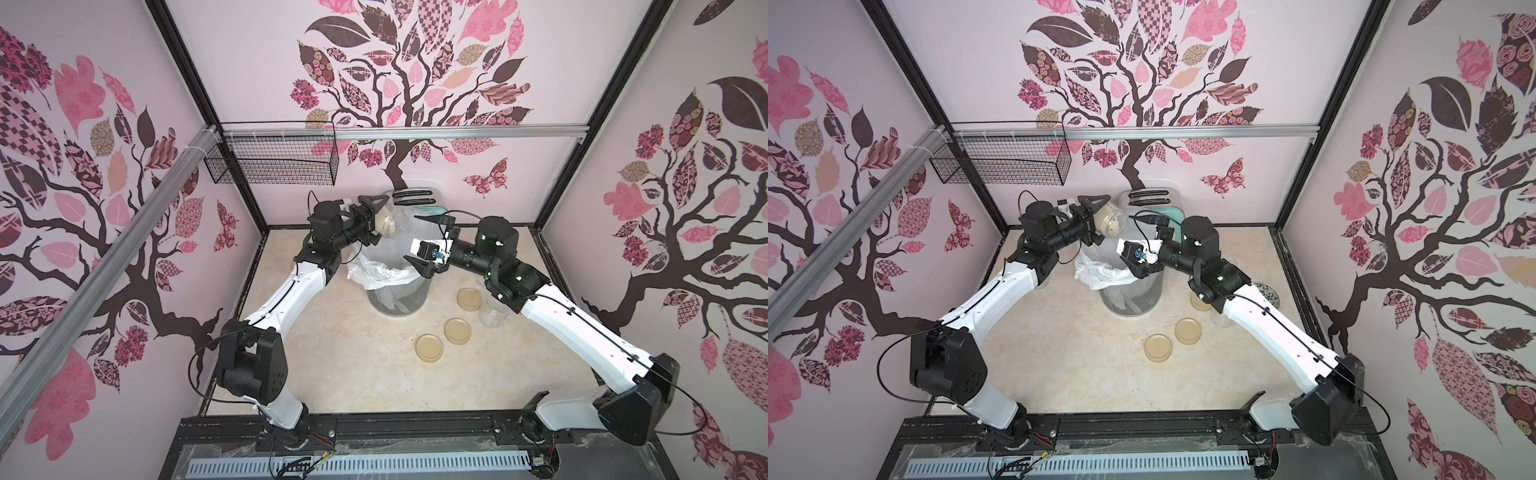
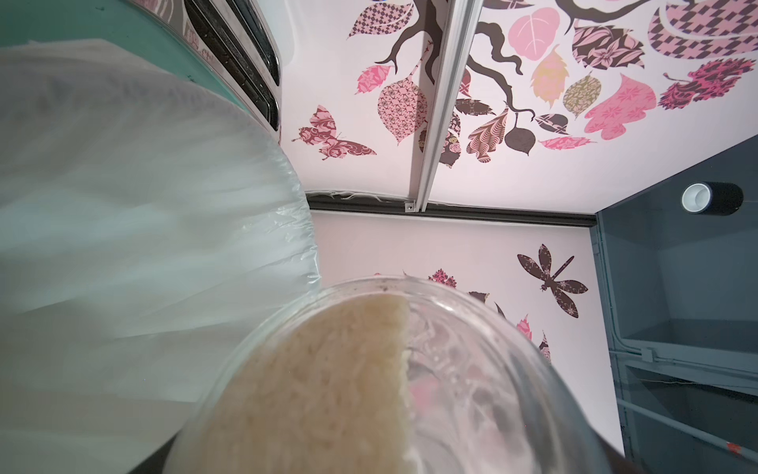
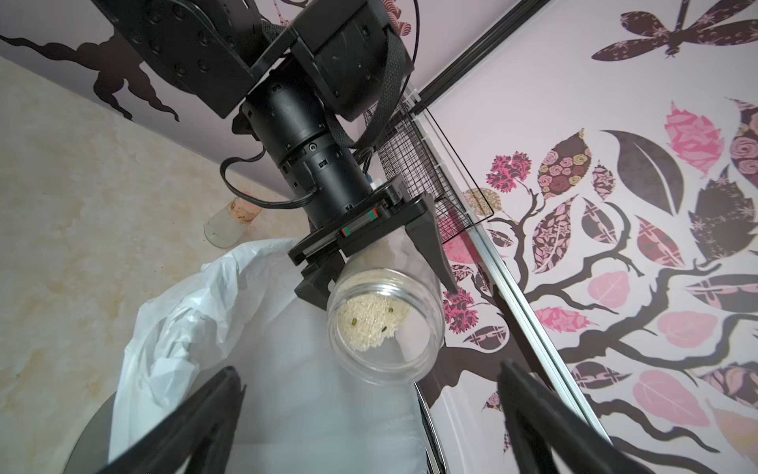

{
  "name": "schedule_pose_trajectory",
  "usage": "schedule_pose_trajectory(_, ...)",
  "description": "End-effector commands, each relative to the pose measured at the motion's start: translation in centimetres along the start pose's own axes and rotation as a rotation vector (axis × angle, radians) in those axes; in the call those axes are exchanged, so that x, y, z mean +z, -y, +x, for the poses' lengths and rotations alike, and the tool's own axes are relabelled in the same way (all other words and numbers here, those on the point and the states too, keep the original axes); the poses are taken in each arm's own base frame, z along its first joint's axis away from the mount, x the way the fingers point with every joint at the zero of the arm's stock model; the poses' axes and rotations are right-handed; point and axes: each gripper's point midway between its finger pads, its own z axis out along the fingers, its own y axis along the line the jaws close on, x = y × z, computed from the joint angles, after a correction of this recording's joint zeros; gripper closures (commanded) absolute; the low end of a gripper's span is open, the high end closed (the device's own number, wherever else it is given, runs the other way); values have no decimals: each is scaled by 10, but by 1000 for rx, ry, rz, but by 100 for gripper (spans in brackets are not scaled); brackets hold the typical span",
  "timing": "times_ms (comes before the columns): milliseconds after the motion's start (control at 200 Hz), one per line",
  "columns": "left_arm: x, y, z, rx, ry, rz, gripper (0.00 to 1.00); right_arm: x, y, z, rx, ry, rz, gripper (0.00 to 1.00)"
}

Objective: Empty moldy rice from jars
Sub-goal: Pour the moldy rice from the jar into the trash bin.

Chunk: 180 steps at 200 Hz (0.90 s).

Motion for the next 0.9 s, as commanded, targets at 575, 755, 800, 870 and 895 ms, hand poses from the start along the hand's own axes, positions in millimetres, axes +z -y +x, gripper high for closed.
schedule_pose_trajectory(575, -10, 42, 1, 421, 23, -13, 34, -106, 18, 41, 861, -199, 425, 1)
schedule_pose_trajectory(755, -6, 41, 3, 495, 22, -33, 34, -120, -25, 65, 1034, -280, 379, 0)
schedule_pose_trajectory(800, -7, 42, 4, 520, 27, -43, 34, -124, -33, 73, 1065, -311, 386, 0)
schedule_pose_trajectory(870, -7, 43, 4, 560, 37, -58, 34, -129, -45, 82, 1095, -343, 389, 0)
schedule_pose_trajectory(895, -7, 43, 5, 567, 36, -59, 34, -131, -48, 84, 1104, -348, 389, 0)
